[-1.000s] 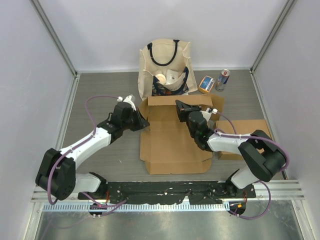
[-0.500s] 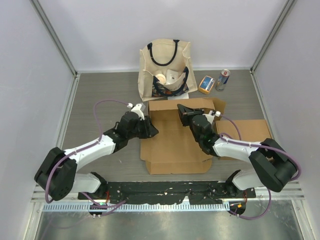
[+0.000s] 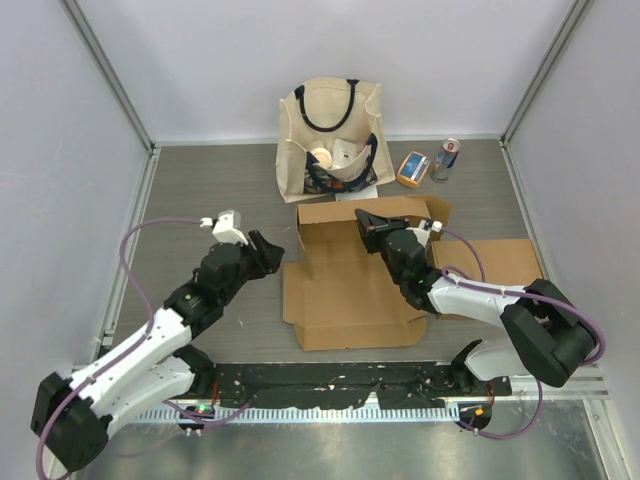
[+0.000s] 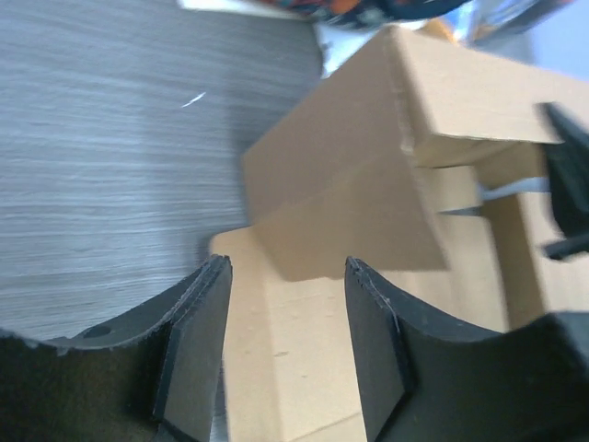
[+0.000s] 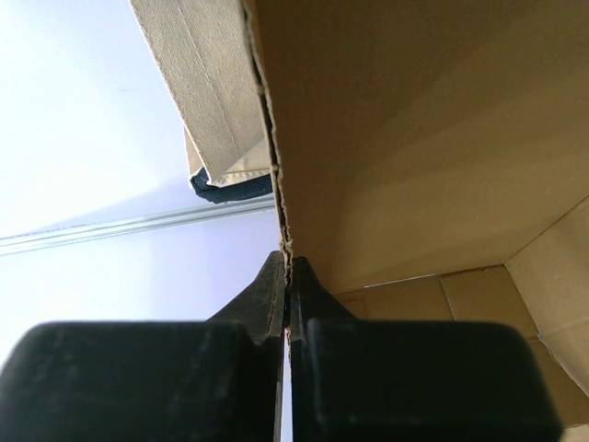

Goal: Fold the paper box

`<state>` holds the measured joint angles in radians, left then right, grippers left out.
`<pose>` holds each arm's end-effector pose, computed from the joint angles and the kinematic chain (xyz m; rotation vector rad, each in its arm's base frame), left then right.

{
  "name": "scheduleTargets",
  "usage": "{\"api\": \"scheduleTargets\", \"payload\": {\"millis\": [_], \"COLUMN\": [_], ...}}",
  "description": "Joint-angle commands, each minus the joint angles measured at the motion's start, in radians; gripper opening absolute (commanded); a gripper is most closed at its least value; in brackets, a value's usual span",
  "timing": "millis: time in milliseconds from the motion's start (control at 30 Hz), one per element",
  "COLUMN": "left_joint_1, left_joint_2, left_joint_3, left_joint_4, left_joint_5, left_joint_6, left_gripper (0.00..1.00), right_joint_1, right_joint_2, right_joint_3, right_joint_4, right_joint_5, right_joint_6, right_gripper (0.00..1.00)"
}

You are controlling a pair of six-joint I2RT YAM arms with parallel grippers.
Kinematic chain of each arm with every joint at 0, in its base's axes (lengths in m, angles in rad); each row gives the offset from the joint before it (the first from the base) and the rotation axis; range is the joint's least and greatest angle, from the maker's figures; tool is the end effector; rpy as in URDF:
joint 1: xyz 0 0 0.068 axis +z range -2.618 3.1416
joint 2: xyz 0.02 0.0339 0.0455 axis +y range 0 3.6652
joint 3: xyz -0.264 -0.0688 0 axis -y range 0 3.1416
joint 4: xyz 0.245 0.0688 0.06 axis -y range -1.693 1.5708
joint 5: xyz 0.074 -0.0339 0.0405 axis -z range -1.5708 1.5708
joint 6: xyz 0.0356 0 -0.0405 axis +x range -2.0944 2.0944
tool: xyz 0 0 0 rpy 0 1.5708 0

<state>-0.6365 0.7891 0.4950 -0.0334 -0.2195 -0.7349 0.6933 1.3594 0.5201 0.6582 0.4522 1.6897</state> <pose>0.1565 -0.1060 0.2523 -0.2497 1.9405 -0.7184 0.2231 0.1652 0.2103 1.2290 1.4963 1.3105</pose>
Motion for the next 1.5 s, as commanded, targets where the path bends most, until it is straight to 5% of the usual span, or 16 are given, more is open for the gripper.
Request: {"api": "scheduleTargets", "payload": {"millis": [0,100,233,533,700,800,900,1000,1100,1200,1267,1433,1467], "left_joint_1": [0.001,-0.006,-0.02,-0.046,-0.052,-0.063,-0.109,-0.158,-0.172,-0.17,-0.17,-0.17,-0.17], "left_joint_2": [0.197,0.355,0.453,0.624,0.703,0.763,0.828,0.903,0.995,1.044,1.049,0.935,0.911], "left_joint_3": [0.111,0.192,0.171,0.154,0.174,0.2,0.25,0.38,0.52,0.545,0.521,0.341,0.28], "left_joint_4": [-0.099,-0.051,0.246,0.561,0.581,0.587,0.544,0.218,-0.082,-0.199,-0.149,0.326,0.361], "left_joint_5": [-0.103,-0.053,0.023,-0.102,-0.259,-0.31,-0.493,-0.774,-0.891,-0.952,-0.922,-0.69,-0.664], "left_joint_6": [0.043,0.169,0.293,0.348,0.309,0.289,0.279,0.163,-0.036,-0.217,-0.171,0.156,0.201], "left_gripper": [0.57,0.63,0.66,0.65,0.64,0.52,0.27,0.0,0.0,0.0,0.0,0.0,0.0], "right_joint_1": [-0.005,-0.006,-0.006,-0.006,-0.005,-0.005,-0.006,-0.003,0.006,0.006,0.011,0.005,0.0], "right_joint_2": [0.017,0.017,0.03,0.046,0.04,0.04,0.047,0.05,0.041,0.04,0.038,0.02,0.012], "right_joint_3": [-0.008,-0.006,0.009,0.028,0.024,0.029,0.026,0.024,0.017,0.015,0.026,0.031,0.032], "right_joint_4": [-0.118,-0.12,-0.112,-0.108,-0.114,-0.115,-0.106,-0.089,-0.103,-0.103,-0.109,-0.101,-0.094], "right_joint_5": [-0.014,-0.017,-0.029,-0.052,-0.055,-0.055,-0.067,-0.072,-0.057,-0.058,-0.06,-0.058,-0.073], "right_joint_6": [-0.038,-0.038,-0.035,-0.019,-0.015,-0.01,0.013,0.025,0.042,0.05,0.045,-0.037,-0.074], "right_gripper": [0.01,0.01,0.01,0.01,0.01,0.01,0.01,0.01,0.01,0.01,0.01,0.01,0.12]}}
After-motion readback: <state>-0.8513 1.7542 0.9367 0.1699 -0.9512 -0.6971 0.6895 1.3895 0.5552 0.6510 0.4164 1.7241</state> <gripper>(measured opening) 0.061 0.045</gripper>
